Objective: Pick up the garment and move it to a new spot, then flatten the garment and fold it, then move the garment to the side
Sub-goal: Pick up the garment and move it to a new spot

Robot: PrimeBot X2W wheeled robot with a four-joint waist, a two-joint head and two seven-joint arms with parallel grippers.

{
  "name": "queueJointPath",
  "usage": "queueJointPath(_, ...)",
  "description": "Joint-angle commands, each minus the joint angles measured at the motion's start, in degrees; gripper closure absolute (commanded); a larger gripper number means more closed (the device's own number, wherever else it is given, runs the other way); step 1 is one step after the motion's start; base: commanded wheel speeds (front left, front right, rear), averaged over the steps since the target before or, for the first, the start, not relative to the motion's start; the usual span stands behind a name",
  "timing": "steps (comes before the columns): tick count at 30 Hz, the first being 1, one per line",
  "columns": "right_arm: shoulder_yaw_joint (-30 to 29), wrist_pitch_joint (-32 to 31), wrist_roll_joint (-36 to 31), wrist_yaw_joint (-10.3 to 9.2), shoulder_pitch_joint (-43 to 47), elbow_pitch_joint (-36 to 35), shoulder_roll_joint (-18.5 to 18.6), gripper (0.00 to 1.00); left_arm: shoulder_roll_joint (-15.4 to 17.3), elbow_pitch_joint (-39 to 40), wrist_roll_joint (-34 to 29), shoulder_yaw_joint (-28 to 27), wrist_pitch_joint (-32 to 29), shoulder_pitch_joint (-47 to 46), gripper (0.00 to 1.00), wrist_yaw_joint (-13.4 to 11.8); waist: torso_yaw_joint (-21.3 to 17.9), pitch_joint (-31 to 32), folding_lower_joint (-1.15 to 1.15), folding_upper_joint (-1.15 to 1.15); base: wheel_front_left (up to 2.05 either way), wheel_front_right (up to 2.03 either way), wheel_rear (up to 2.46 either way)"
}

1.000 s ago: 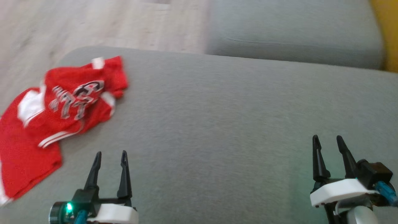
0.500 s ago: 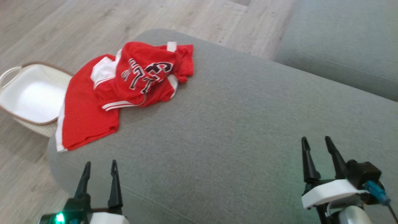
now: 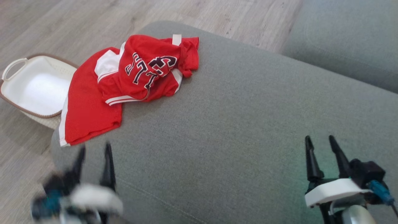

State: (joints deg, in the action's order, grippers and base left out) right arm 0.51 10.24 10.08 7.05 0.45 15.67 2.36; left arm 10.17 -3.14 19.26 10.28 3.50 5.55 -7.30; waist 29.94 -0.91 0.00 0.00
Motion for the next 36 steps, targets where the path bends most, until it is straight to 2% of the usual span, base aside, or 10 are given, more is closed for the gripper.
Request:
queueJointPath(1,0.63,0.61,-0.27,0.44,-2.44,-2.27,0.52,0.00,1.45,2.98,0.96,-2.89,-1.98,-7.05,0.00,0.84,0.11,-0.80,0.00,0.00,0.00,0.00,0.00)
queueJointPath(5,0.04,-0.43,-1.52,0.44,-3.24,-5.04,0.52,0.00,6.24,3.17,8.15,-7.16,-15.13,-19.83,0.00,3.48,-2.38,-5.42,0.00,0.00,0.00,0.00,0.00)
queueJointPath(12,-0.16,-2.68,-4.26,0.44,-6.09,-9.85,0.52,0.00,14.28,-6.34,14.92,-13.74,-27.34,-32.77,0.00,4.24,-11.02,-14.49,0.00,0.00,0.00,0.00,0.00)
queueJointPath(18,-0.99,-4.10,-5.68,0.44,-8.25,-13.90,0.52,0.00,16.84,-9.25,21.72,-19.23,-30.93,-37.54,0.00,5.25,-18.02,-21.73,0.00,0.00,0.00,0.00,0.00)
queueJointPath(23,-1.68,-4.04,-5.43,0.44,-9.35,-15.45,0.52,0.00,19.55,-10.77,24.52,-22.69,-33.01,-39.43,0.00,4.80,-22.36,-25.78,0.00,0.00,0.00,0.00,0.00)
queueJointPath(28,-1.63,-3.51,-4.58,0.44,-10.29,-15.97,0.52,0.00,23.09,-13.84,24.15,-22.69,-37.99,-38.97,0.00,3.41,-24.97,-28.12,0.00,0.00,0.00,0.00,0.00)
queueJointPath(33,-1.29,-2.71,-3.74,0.44,-10.88,-15.34,0.52,0.00,24.10,-17.18,24.09,-21.50,-43.83,-37.92,0.00,0.87,-26.19,-28.71,0.00,0.00,0.00,0.00,0.00)
queueJointPath(34,-1.19,-2.55,-3.59,0.44,-10.91,-15.01,0.52,0.00,24.36,-17.81,23.92,-21.12,-45.29,-37.50,0.37,0.14,-26.32,-28.50,0.00,0.00,0.00,0.00,0.00)
queueJointPath(35,-1.03,-2.40,-3.45,0.44,-10.91,-14.67,0.52,0.00,24.79,-18.04,23.53,-20.64,-46.36,-37.03,0.85,-0.22,-26.44,-28.15,0.00,0.00,0.00,0.00,0.00)
queueJointPath(36,-0.89,-2.26,-3.25,0.44,-10.88,-14.36,0.52,0.00,25.24,-17.94,23.13,-20.36,-46.80,-36.69,1.00,-0.43,-26.50,-27.75,0.00,0.00,0.00,0.00,0.00)
